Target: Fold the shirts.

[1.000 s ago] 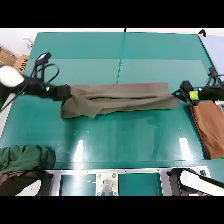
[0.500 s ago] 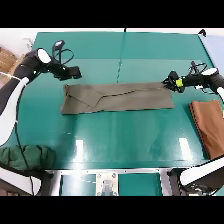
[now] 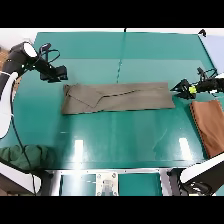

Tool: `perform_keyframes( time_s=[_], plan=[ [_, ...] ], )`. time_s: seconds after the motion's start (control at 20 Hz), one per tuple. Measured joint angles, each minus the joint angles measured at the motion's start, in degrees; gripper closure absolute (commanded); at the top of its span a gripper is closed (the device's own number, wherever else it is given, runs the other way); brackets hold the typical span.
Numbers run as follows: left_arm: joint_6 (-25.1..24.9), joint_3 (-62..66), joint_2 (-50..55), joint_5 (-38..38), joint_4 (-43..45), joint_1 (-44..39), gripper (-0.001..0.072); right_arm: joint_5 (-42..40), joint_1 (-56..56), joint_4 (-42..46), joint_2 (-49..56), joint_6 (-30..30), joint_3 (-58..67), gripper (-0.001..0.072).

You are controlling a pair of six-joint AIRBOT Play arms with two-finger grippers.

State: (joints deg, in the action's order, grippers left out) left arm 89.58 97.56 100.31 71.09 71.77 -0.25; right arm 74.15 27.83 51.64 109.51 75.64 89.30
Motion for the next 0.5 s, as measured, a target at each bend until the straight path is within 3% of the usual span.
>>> perform_keyframes(
  time_s=[0.05,0.1,0.2,0.25,0.5],
  plan=[
    [-1.42,0.09,0.00,0.79,-1.29,-0.52,0.0682,0.92,-0.37,-1.33,0.98,-0.76,0.07,0.0206],
    [-2.47,0.13,0.02,1.25,-2.69,-1.18,0.0683,2.05,-1.03,-2.12,1.99,-1.40,0.11,0.0315],
    [-3.98,0.17,0.02,1.44,-5.18,-2.75,0.0683,2.84,-2.36,-2.60,3.54,-2.29,0.13,0.0625],
    [-4.42,0.22,0.02,1.03,-6.08,-3.74,0.0683,3.23,-2.99,-2.69,4.02,-2.58,0.13,0.0692],
    [-5.38,0.22,0.74,-4.76,-9.64,-11.17,0.0683,7.89,-4.02,-1.42,2.80,-2.73,4.72,0.0693]
  ],
)
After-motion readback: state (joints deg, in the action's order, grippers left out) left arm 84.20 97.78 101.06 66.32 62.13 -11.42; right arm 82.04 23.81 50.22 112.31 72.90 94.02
